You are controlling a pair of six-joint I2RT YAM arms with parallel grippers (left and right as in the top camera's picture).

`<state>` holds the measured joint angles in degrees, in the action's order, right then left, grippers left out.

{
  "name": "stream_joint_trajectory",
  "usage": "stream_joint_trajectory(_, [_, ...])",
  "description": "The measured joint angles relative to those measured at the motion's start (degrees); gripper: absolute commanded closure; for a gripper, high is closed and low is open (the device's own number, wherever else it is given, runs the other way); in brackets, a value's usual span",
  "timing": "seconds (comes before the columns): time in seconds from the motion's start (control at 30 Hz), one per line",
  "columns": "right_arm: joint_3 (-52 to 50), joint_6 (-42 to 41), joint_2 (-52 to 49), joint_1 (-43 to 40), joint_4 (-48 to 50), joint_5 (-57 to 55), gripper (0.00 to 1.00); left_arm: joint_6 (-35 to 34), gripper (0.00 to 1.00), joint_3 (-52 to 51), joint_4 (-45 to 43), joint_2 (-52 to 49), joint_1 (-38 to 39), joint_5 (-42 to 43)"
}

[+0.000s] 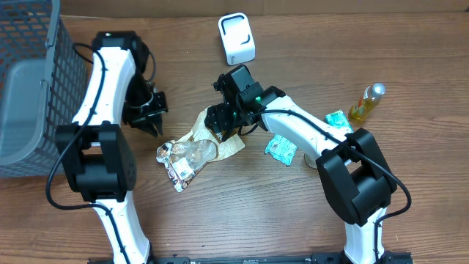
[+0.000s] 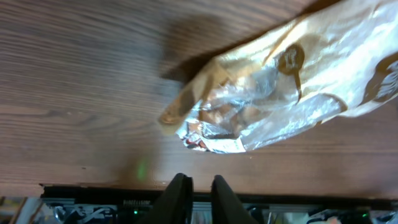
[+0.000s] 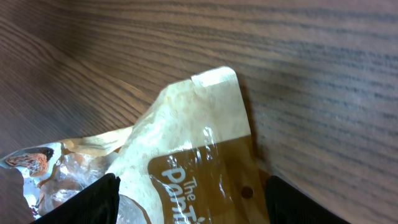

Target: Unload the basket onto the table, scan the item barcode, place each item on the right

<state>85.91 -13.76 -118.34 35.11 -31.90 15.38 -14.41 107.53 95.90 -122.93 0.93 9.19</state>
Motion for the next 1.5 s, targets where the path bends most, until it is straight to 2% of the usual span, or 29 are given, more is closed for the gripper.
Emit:
stream_joint_trajectory(0.07, [-0.2,0.5,0.0,0.0,0.5,0.3,0.28,0.2,0.72,-1.6,-0.6,0.0,1.0,0.1])
stream_joint_trajectory(0.37, [-1.0,1.4,-0.4,-0.2,0.3,0.3,0.28,1.5,0.59,-6.9,-1.4,0.0,5.0,0.3])
stream_joint_trajectory(0.5, [-1.0,1.4,-0.8,-0.2,-0.1,0.3,0.28,1.6,0.62,-10.4,-2.6,0.0,6.1,0.3])
stream_joint_trajectory(0.83, [-1.1,1.6,-1.1,-0.2,-2.8,-0.7,0.27,4.3,0.59,-11.4,-5.2,0.7,6.5,4.0])
stream_joint_trajectory(1.07, [-1.1,0.9,-1.1,-0.2,-3.1,-0.8,0.26,2.0,0.54,-11.9,-9.2,13.3,6.5,4.4])
stream_joint_trajectory(1.13, [-1.1,0.0,-1.1,-0.2,-3.1,-0.8,0.22,0.3,0.54,-11.9,-9.2,17.9,6.5,4.0])
stream_joint_trajectory(1.33, [-1.1,-0.9,-1.2,0.2,-3.2,-0.8,0.21,-2.2,0.52,-13.4,-8.9,18.6,6.5,1.9])
stream_joint_trajectory(1.5, [-1.1,-1.1,-1.2,1.0,-3.2,-0.8,0.21,-2.4,0.53,-19.1,-10.0,18.5,7.0,1.5])
